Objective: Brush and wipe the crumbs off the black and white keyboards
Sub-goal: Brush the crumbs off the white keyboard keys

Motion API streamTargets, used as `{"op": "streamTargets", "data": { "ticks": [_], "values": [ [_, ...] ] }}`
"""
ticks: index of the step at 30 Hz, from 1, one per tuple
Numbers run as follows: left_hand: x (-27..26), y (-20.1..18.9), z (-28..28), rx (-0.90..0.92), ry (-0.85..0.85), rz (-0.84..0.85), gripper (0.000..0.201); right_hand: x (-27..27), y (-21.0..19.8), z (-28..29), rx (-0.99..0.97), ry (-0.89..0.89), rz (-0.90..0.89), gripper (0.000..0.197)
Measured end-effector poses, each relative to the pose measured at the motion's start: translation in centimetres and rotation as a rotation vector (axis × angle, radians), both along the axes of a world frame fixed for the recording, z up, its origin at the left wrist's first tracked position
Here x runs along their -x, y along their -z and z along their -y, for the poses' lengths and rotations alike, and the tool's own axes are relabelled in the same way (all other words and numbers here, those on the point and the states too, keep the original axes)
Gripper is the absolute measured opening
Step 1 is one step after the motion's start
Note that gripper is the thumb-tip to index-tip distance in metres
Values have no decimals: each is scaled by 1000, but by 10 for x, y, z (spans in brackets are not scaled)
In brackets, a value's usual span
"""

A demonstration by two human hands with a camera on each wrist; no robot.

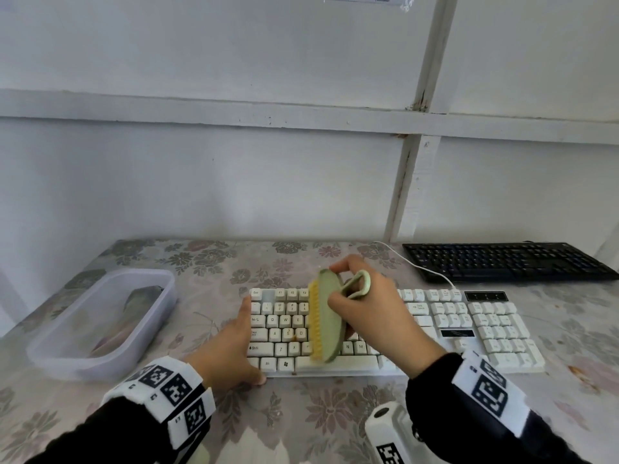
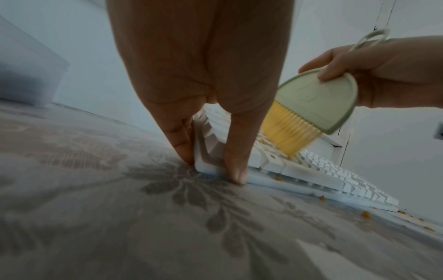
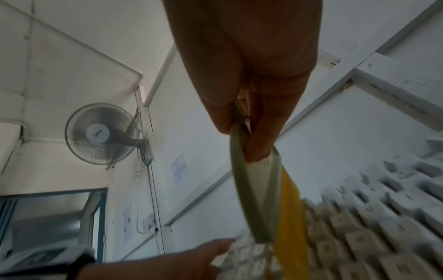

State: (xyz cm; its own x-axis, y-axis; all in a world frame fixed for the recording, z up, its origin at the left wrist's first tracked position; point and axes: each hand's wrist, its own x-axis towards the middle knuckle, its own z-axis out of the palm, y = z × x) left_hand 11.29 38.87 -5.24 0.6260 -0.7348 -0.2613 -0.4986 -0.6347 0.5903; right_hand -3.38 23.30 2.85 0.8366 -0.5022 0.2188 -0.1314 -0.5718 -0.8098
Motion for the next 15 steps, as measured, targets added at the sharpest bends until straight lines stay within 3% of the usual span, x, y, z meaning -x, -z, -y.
{"op": "streamTargets", "data": {
  "ticks": [7, 15],
  "values": [
    [-1, 1, 1, 12, -4, 0, 131, 18, -1, -10, -111, -136, -181, 23],
    [-5, 6, 0, 24, 2, 5, 133, -12, -10, -7, -53, -27, 46, 28]
  ]
}}
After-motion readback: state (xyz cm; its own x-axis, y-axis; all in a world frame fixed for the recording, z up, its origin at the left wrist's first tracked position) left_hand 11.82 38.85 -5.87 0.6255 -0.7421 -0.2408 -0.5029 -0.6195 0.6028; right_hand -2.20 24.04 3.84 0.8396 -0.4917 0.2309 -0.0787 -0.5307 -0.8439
